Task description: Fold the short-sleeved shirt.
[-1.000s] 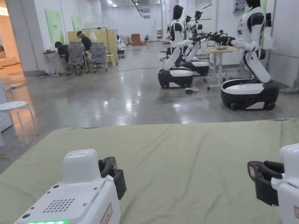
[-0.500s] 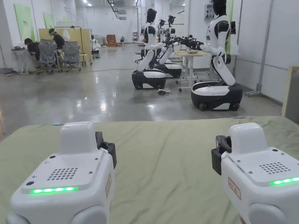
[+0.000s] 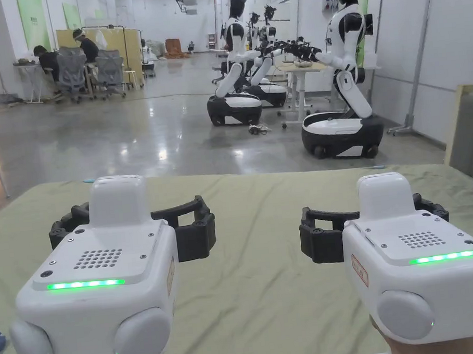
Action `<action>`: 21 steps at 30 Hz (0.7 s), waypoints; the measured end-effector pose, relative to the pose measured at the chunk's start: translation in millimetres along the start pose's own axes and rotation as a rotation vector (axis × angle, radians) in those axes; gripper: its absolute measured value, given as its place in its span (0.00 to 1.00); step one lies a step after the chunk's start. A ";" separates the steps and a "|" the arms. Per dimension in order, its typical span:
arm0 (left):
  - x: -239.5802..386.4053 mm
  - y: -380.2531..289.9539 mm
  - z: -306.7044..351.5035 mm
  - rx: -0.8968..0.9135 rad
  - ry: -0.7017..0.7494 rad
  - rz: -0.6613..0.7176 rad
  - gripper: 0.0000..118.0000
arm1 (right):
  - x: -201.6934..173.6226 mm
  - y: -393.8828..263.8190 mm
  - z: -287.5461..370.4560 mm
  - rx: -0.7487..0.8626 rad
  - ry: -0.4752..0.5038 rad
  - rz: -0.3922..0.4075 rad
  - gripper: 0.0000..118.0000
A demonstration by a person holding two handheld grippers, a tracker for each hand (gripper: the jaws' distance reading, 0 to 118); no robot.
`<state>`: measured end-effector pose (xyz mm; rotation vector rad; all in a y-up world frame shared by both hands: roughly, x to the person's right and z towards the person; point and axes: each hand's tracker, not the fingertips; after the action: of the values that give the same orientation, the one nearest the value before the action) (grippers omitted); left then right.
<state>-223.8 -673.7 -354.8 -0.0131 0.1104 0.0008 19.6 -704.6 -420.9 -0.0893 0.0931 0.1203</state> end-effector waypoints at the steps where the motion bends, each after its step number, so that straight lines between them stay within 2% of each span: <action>1: -0.5 -0.6 -0.4 -0.004 -0.010 0.001 1.00 | 0.9 -1.1 -0.1 -0.005 0.029 -0.010 1.00; 7: 2.9 -4.5 -3.0 -0.010 -0.022 0.007 1.00 | 4.8 -3.9 -6.5 -0.014 0.050 -0.108 1.00; 12: 2.6 -8.0 -4.0 -0.026 -0.047 -0.004 1.00 | 8.3 -6.2 -16.6 -0.016 0.088 -0.087 1.00; 15: 2.7 -10.8 -4.2 -0.027 -0.050 -0.008 1.00 | 3.7 -5.5 -21.1 -0.049 0.007 -0.024 1.00; 17: 2.6 -11.5 -3.8 -0.023 -0.047 -0.002 1.00 | 1.4 -5.9 -21.6 -0.057 -0.003 -0.018 1.00; 19: 2.6 -12.3 -2.6 -0.024 -0.050 0.009 1.00 | 3.4 -7.4 -20.8 -0.048 0.027 -0.029 1.00; 21: 3.1 -12.8 -2.8 -0.028 -0.056 0.015 1.00 | 4.5 -10.9 -14.9 -0.036 0.103 -0.056 1.00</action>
<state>-221.0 -686.5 -357.8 -0.0398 0.0544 0.0176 24.1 -716.2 -435.1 -0.1343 0.1910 0.0613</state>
